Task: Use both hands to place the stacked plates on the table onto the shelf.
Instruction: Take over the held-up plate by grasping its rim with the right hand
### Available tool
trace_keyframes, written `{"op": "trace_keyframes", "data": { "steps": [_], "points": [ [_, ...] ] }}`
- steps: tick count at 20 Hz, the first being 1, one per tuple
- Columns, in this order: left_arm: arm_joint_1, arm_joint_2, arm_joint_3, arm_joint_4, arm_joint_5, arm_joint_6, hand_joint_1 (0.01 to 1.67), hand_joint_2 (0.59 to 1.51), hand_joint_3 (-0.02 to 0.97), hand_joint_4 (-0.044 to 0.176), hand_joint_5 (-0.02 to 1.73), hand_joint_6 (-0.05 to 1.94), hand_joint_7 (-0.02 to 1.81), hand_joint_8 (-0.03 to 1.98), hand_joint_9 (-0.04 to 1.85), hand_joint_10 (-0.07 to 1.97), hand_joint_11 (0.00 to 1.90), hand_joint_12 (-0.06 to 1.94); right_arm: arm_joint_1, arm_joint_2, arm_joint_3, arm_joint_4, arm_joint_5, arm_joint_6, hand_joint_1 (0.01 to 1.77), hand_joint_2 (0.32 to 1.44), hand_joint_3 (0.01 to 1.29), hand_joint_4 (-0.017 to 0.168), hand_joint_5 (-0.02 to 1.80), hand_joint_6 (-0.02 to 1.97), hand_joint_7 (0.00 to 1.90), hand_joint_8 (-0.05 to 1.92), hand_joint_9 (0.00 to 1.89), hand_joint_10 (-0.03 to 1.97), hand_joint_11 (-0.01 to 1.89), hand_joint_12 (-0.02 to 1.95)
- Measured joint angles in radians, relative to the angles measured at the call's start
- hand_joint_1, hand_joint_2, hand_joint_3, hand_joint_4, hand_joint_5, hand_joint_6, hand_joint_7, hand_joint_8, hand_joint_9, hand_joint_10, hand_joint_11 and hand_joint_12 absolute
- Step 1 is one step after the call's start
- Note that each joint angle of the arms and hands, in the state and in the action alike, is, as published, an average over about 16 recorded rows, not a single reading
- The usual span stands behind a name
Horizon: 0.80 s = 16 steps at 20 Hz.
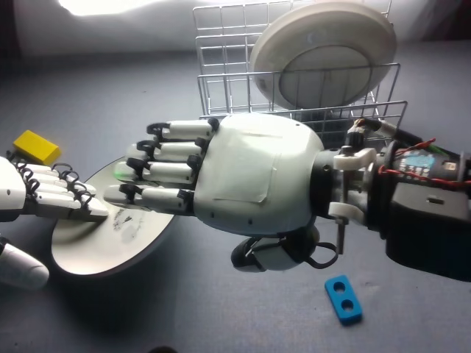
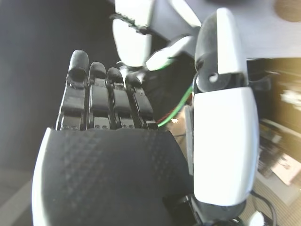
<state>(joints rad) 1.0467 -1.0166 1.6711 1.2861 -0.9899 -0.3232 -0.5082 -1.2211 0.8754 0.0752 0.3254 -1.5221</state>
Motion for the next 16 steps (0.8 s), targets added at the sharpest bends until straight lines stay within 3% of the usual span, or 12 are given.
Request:
{"op": "trace_keyframes", "data": {
  "steps": [7,16],
  "points": [
    [0.043,-0.025,0.029,-0.069,-0.033,-0.058,0.02,1.162,0.015,-0.008,0.14,-0.02,0.14,0.00,0.08,-0.05,0.02,0.19,-0.039,-0.109,0.105,0.006,-0.012,-0.040,1.04,0.97,0.01,0.004,0.04,0.04,0.05,0.01,0.10,0.02,0.01,0.57],
    [0.066,-0.039,0.048,-0.104,-0.053,-0.077,0.02,1.159,0.016,-0.006,0.14,-0.01,0.15,0.00,0.08,-0.05,0.02,0.17,-0.045,-0.273,0.268,0.007,-0.011,-0.050,0.97,1.00,0.01,0.004,0.15,0.04,0.19,0.01,0.24,0.02,0.02,0.83]
  ]
}}
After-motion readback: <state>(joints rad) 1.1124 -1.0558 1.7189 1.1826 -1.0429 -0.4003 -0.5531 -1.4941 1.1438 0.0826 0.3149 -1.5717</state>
